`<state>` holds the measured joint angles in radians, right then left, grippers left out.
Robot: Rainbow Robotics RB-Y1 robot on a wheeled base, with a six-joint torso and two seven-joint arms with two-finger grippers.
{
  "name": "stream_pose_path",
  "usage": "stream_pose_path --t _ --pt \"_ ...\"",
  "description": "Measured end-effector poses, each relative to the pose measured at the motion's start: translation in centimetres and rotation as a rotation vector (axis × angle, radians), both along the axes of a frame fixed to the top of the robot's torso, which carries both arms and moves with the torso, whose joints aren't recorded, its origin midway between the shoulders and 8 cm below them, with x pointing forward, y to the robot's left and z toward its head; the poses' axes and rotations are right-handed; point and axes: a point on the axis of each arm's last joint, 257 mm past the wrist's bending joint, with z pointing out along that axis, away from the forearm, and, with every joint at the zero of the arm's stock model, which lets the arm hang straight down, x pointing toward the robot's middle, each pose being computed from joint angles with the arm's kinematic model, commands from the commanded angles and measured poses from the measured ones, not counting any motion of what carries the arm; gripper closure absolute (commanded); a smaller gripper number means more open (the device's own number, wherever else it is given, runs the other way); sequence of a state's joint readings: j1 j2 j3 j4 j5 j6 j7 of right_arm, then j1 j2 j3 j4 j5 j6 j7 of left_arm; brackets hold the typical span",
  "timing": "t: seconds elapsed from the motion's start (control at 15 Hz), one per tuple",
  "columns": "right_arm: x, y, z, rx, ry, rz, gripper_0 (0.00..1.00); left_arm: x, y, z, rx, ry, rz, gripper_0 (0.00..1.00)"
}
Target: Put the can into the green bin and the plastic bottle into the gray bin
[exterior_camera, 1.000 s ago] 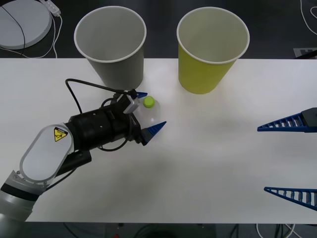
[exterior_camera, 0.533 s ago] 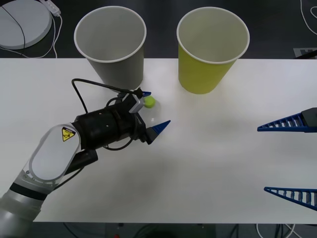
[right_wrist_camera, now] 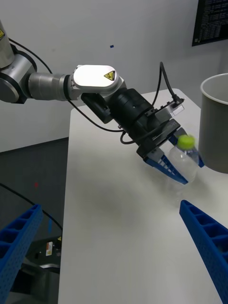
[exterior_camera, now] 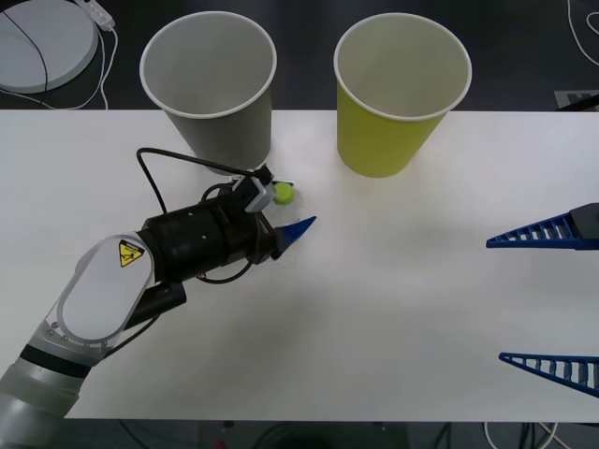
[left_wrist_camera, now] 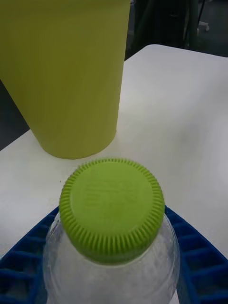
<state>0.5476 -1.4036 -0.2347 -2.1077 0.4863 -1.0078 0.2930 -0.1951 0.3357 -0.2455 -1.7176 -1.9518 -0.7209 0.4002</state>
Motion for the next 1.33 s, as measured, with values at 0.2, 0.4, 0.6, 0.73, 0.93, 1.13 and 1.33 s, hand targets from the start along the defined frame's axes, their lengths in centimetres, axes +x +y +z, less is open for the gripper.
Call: stream_pose_path --t 0.2,0.4,0.6,0.73,0.93,1.13,1.33 --pt "0.0 0.0 0.0 0.000 0.000 0.000 0.00 0.0 0.0 0.0 0.000 0.000 0.000 1.00" --pt "0.0 0.0 0.0 0.000 0.000 0.000 0.00 0.0 0.0 0.0 -0.003 0.001 0.000 1.00" --pt "0.0 0.0 0.0 0.000 0.000 0.000 0.00 -0.1 -0.1 0.2 -0.013 0.005 -0.003 1.00" --pt "0.0 0.0 0.0 0.000 0.000 0.000 0.00 -0.2 -0.1 0.3 -0.023 0.010 -0.006 1.00" --pt "0.0 0.0 0.0 0.000 0.000 0.000 0.00 -0.7 0.1 0.5 -0.024 0.012 -0.018 1.00" --pt "0.0 0.0 0.0 0.000 0.000 0.000 0.00 -1.5 0.7 0.6 -0.022 0.010 -0.023 1.00" --pt "0.0 0.0 0.0 0.000 0.000 0.000 0.00 -2.1 1.3 1.1 -0.042 0.013 -0.010 1.00"
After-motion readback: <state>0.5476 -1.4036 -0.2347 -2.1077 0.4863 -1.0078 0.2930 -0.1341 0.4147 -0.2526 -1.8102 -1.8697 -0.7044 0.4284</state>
